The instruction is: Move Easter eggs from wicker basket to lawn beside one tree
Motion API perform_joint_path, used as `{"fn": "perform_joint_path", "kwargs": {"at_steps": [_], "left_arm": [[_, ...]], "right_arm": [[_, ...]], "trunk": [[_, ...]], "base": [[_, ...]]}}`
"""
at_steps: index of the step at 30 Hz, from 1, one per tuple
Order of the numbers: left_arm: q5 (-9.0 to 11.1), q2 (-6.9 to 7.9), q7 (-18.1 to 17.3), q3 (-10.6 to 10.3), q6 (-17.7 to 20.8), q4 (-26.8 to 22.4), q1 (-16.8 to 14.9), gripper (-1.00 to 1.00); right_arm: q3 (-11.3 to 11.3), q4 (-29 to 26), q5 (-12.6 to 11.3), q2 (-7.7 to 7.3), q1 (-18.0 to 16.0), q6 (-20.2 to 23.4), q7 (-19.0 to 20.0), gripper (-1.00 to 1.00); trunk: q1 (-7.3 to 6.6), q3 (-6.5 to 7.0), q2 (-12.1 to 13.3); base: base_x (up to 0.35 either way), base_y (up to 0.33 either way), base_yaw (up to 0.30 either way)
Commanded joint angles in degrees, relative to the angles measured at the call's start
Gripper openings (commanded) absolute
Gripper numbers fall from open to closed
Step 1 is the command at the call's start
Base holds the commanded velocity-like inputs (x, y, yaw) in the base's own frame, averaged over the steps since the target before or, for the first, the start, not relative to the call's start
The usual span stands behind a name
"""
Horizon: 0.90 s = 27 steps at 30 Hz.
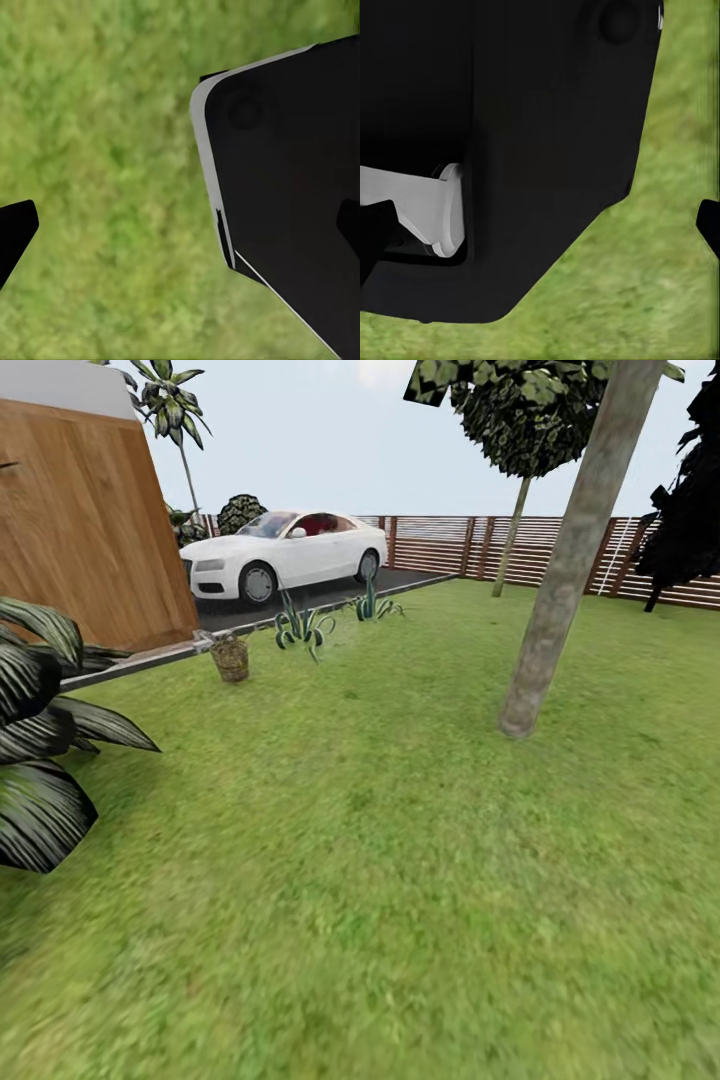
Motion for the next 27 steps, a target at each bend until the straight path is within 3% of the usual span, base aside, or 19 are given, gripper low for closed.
{"fn": "perform_joint_path", "kwargs": {"at_steps": [1,27], "left_arm": [[-0.02,0.00,0.08,-0.23,-0.21,0.03,-0.03,1.00],[-0.02,-0.03,0.08,-0.26,-0.19,0.03,-0.03,1.00]], "right_arm": [[0.39,-0.07,-0.02,-0.01,0.02,-0.07,-0.03,1.00],[0.40,-0.07,-0.01,-0.01,0.00,-0.07,-0.03,1.00]], "trunk": [[0.04,-0.07,-0.06],[0.04,-0.31,-0.06]], "base": [[0.264,-0.168,0.033],[0.263,-0.168,0.059]]}}
